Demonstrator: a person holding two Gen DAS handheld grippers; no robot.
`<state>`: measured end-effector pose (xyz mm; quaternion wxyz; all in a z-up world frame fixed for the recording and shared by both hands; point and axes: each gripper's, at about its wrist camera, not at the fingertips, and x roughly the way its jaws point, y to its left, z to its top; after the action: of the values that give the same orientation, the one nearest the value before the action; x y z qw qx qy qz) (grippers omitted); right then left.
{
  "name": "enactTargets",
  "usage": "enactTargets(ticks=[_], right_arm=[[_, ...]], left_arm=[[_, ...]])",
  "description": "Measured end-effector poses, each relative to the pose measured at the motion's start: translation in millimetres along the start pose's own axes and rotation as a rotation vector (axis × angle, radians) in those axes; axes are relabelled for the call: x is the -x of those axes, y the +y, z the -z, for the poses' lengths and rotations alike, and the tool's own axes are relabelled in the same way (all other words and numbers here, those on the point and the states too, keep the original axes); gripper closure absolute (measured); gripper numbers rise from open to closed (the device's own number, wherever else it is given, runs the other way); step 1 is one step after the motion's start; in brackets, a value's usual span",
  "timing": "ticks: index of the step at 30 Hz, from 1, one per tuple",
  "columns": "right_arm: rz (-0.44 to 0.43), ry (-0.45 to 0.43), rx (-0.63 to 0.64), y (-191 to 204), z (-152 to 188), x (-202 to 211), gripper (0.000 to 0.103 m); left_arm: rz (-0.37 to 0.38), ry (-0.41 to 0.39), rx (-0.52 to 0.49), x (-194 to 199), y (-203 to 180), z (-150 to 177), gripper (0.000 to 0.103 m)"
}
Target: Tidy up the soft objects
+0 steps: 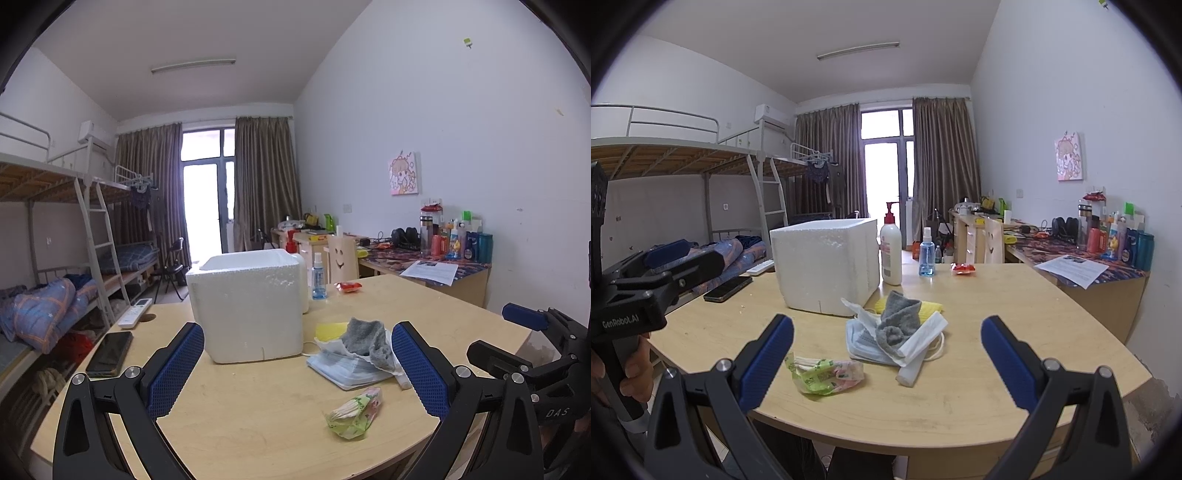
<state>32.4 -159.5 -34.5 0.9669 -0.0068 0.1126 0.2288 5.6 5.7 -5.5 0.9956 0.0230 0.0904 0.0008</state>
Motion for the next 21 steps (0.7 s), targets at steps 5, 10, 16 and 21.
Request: enactTargets(ticks=[5, 10, 16, 21], right_arm=[[0.001, 0.005, -0.004, -2.3, 1.3, -2.1, 0.0], [0.01, 0.028, -0.008, -5.2, 2.1, -10.1, 0.0], [0.014, 0.059, -0.001, -7.8, 4.0, -24.7, 0.0], [0.024, 0.085, -0.008, -14.9, 4.7, -37.8, 0.0]], left_arm=[[0.01, 0.012, -0.002, -4.4, 2.3, 0.9, 0.001], [0.028, 0.038, -0.014, -13.0, 2.7, 6.0, 0.001], [0.069, 0.094, -0.026, -31.1, 1.0, 15.5, 0.001], [0.106, 0.15, -0.032, -44.6, 0.6, 24.6, 0.001]])
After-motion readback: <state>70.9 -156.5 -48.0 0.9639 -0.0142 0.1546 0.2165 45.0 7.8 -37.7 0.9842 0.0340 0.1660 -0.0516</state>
